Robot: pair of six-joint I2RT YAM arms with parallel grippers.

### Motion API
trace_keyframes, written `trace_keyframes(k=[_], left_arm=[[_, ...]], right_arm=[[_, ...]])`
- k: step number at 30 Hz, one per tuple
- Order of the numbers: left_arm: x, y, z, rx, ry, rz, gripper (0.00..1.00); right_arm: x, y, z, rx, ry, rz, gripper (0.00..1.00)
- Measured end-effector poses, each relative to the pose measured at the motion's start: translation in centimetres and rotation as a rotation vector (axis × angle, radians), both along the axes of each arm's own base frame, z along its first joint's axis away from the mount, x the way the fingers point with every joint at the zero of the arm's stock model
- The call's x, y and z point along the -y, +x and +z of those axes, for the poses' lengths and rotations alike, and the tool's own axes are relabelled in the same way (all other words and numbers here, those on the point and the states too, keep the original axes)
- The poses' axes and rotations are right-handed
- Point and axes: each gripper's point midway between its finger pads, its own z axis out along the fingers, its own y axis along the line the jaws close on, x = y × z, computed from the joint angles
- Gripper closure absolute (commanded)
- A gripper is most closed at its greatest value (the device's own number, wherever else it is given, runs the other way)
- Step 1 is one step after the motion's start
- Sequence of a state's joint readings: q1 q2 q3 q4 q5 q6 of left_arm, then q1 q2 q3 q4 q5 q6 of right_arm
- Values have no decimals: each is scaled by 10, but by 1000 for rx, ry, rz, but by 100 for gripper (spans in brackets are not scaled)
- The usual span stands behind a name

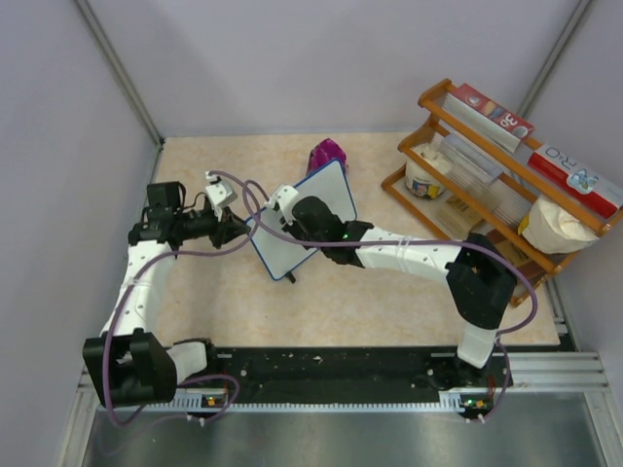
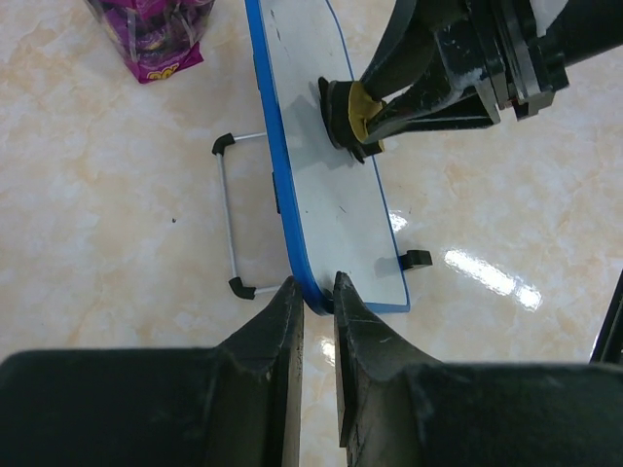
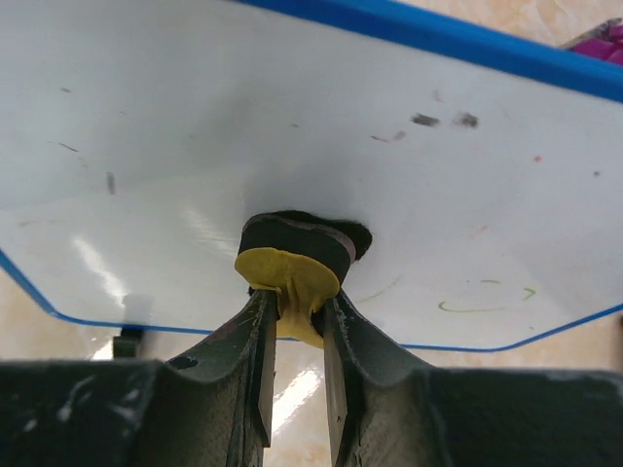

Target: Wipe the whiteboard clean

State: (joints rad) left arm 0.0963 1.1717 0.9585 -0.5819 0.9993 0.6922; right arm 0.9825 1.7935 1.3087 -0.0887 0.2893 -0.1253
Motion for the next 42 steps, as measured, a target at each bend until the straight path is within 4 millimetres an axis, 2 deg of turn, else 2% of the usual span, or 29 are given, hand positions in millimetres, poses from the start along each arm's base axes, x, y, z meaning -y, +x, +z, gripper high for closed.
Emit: trace_keyframes(k=[7, 18, 24, 30, 36, 42], left_arm=[[0, -5, 2, -11, 16, -10, 100], [-4, -2, -1, -2, 43, -4, 100], [-5, 0, -2, -10, 46, 0, 100], [-6, 1, -2, -11, 49, 3, 100], [-7, 3, -3, -18, 51, 5, 100], [-6, 2, -4, -21, 50, 1, 100]], right_arm=[[-26, -16, 19, -5, 54, 56, 100], [-24, -7, 17, 26, 91, 48, 100], [-6, 2, 1, 49, 112, 45, 100], [2, 8, -2, 73, 125, 50, 100], [24, 34, 0, 90, 125, -4, 100], [55, 64, 5, 128, 123, -85, 100]])
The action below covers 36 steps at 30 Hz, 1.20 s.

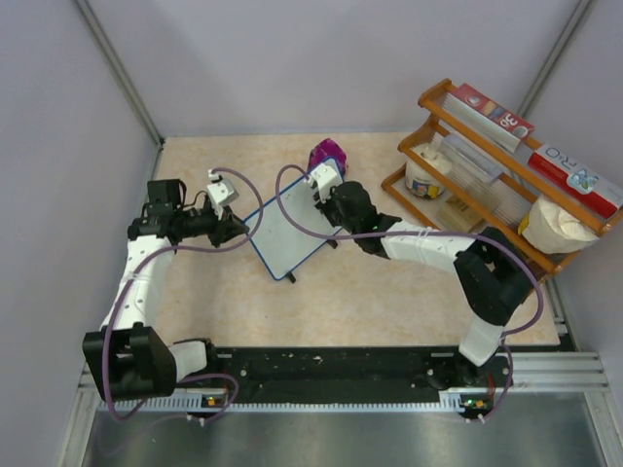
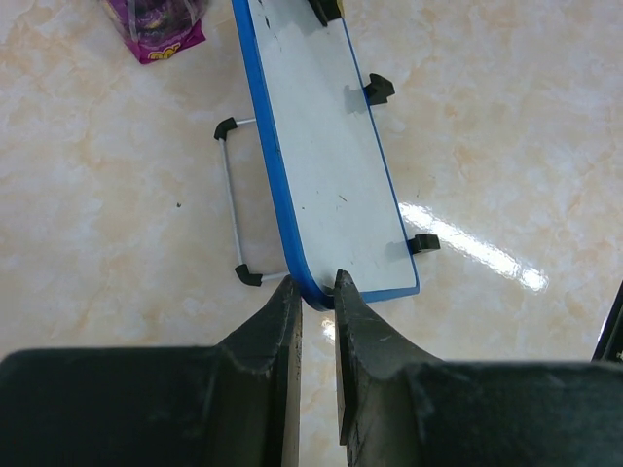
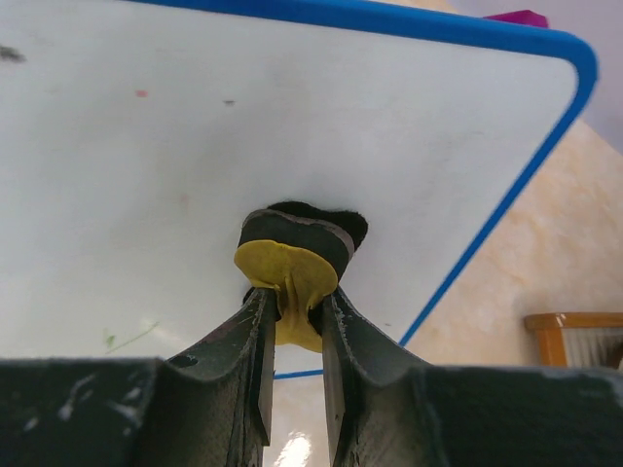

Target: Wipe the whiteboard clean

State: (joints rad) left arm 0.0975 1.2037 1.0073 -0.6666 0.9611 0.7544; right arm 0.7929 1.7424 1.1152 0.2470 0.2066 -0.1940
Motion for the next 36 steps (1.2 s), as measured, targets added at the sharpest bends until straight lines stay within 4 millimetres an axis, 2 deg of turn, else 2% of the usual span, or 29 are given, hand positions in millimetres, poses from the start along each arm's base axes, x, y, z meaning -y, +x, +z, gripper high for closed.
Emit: trace_keyframes(k=[5, 15, 20, 27, 36], left_arm=[[1, -1, 1, 3, -5, -9, 100], [2, -2, 1, 4, -9, -17, 100], [2, -2, 1, 4, -9, -17, 100], [2, -2, 1, 4, -9, -17, 100], [2, -2, 1, 4, -9, -17, 100]], right_arm=[[24, 20, 2, 21, -4, -60, 100], [45, 38, 5, 33, 6, -101, 100], [41, 34, 3, 15, 25, -77, 100], [34, 17, -15, -40, 42, -29, 100], [7, -9, -20, -76, 59, 62, 100]])
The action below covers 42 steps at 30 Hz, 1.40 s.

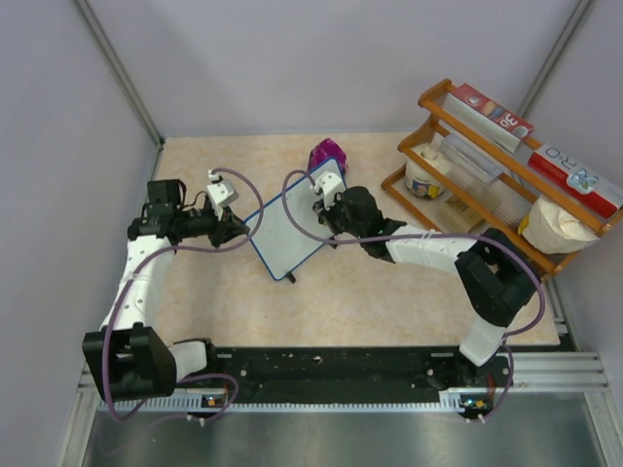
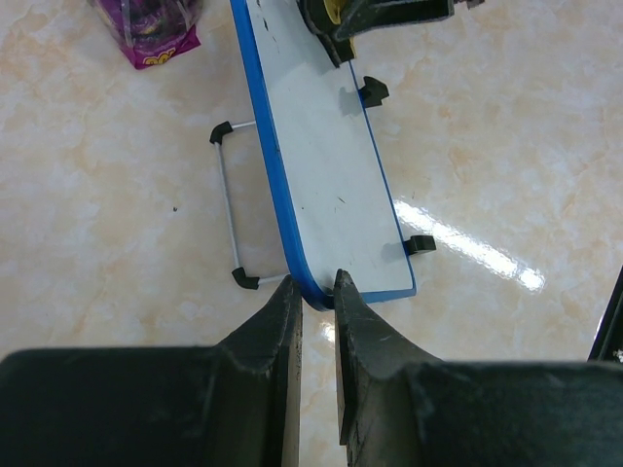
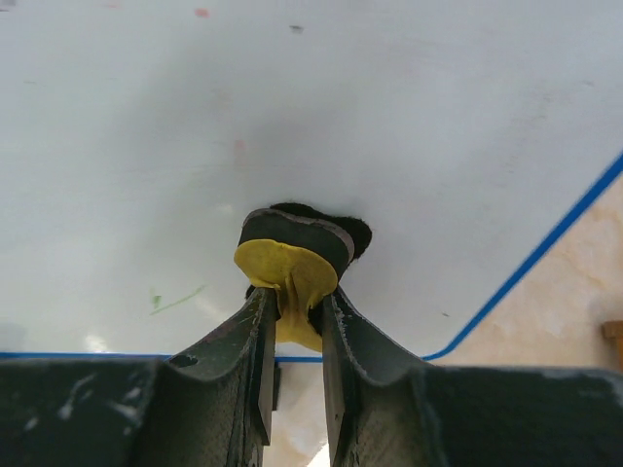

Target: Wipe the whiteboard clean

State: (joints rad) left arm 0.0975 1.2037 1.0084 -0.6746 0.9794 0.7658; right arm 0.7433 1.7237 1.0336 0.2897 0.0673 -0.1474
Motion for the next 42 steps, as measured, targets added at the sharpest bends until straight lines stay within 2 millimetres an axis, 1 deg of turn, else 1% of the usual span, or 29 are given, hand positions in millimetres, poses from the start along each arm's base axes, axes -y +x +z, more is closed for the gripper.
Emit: trace_keyframes(k=[5, 10, 16, 19, 23, 27, 31, 37, 40, 42], left_arm=[[0, 0, 0, -1, 0, 0, 100], [0, 0, 0, -1, 0, 0, 100], [0, 0, 0, 0, 0, 0, 100], [0, 0, 1, 0, 0, 0, 100], [0, 0, 1, -1, 0, -1, 100], [0, 0, 1, -1, 0, -1, 100], [0, 0, 1, -1, 0, 0, 100], [0, 0, 1, -2, 1, 0, 100], [0, 0, 1, -2, 0, 0, 100], [0, 0, 1, -2, 0, 0, 100]], right_arm=[[-27, -24, 1, -10, 16, 76, 100], [-49, -48, 1, -20, 24, 145, 100], [-67, -70, -2, -33, 27, 205, 100], [-70, -73, -4, -36, 22, 213, 100], [-68, -71, -4, -26, 16, 211, 100], [-60, -64, -8, -13, 2, 197, 100], [-43, -48, -11, -2, -16, 156, 100], [-12, -21, -13, 18, -36, 77, 100], [-2, -12, -12, 27, -42, 51, 100], [2, -9, -12, 30, -46, 44, 100]])
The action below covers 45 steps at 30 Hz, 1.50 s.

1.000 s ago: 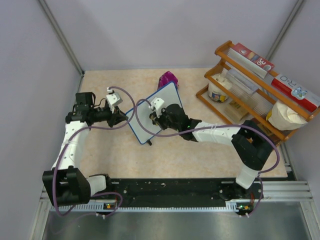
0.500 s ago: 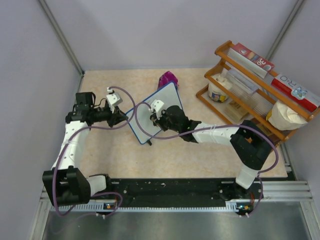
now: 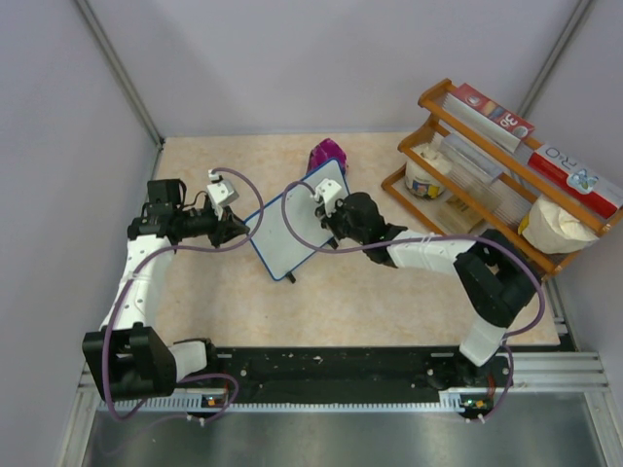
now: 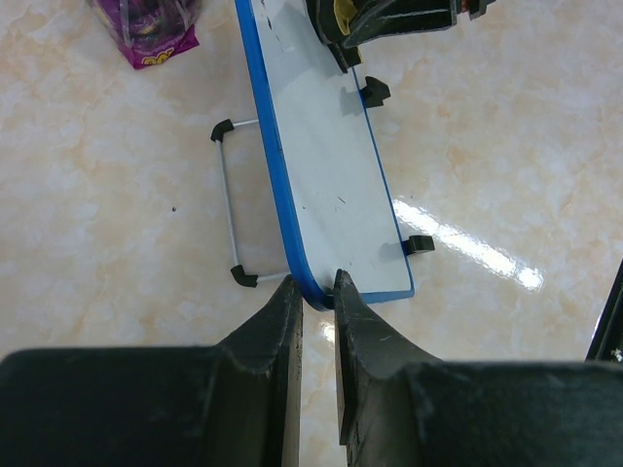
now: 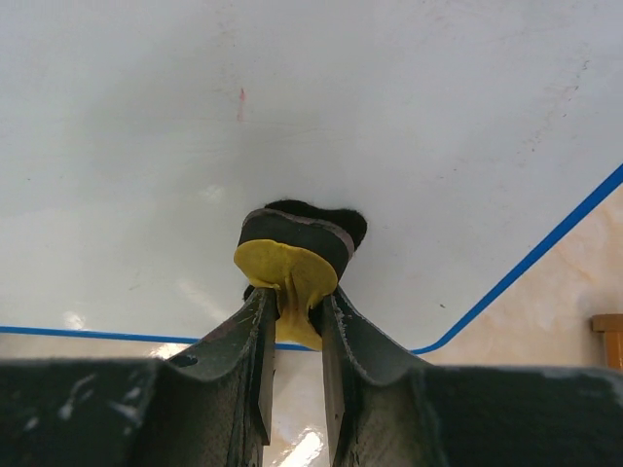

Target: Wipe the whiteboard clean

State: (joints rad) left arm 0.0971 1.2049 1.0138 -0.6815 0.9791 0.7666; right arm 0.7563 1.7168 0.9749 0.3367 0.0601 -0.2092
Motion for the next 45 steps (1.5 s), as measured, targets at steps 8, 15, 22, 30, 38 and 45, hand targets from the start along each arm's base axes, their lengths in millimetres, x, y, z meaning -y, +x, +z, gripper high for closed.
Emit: trace_keyframes(k=[8, 15, 22, 30, 38, 45], left_arm=[[0, 0, 0, 0, 0, 0, 100], [0, 0, 0, 3, 2, -3, 100], [0, 0, 0, 3, 1, -4, 100], [0, 0, 0, 2, 1, -4, 100], [-1, 0, -1, 1, 7, 2, 100], [0, 0, 0, 2, 3, -2, 100]], right_arm=[[17, 15, 1, 9, -3, -43, 100], [48, 43, 10, 35, -5, -125, 100], [48, 52, 23, 52, 4, -130, 100], [31, 48, 36, 32, 35, -104, 100], [-16, 17, 49, 17, 53, -8, 100], [-52, -15, 56, -15, 66, 75, 100]])
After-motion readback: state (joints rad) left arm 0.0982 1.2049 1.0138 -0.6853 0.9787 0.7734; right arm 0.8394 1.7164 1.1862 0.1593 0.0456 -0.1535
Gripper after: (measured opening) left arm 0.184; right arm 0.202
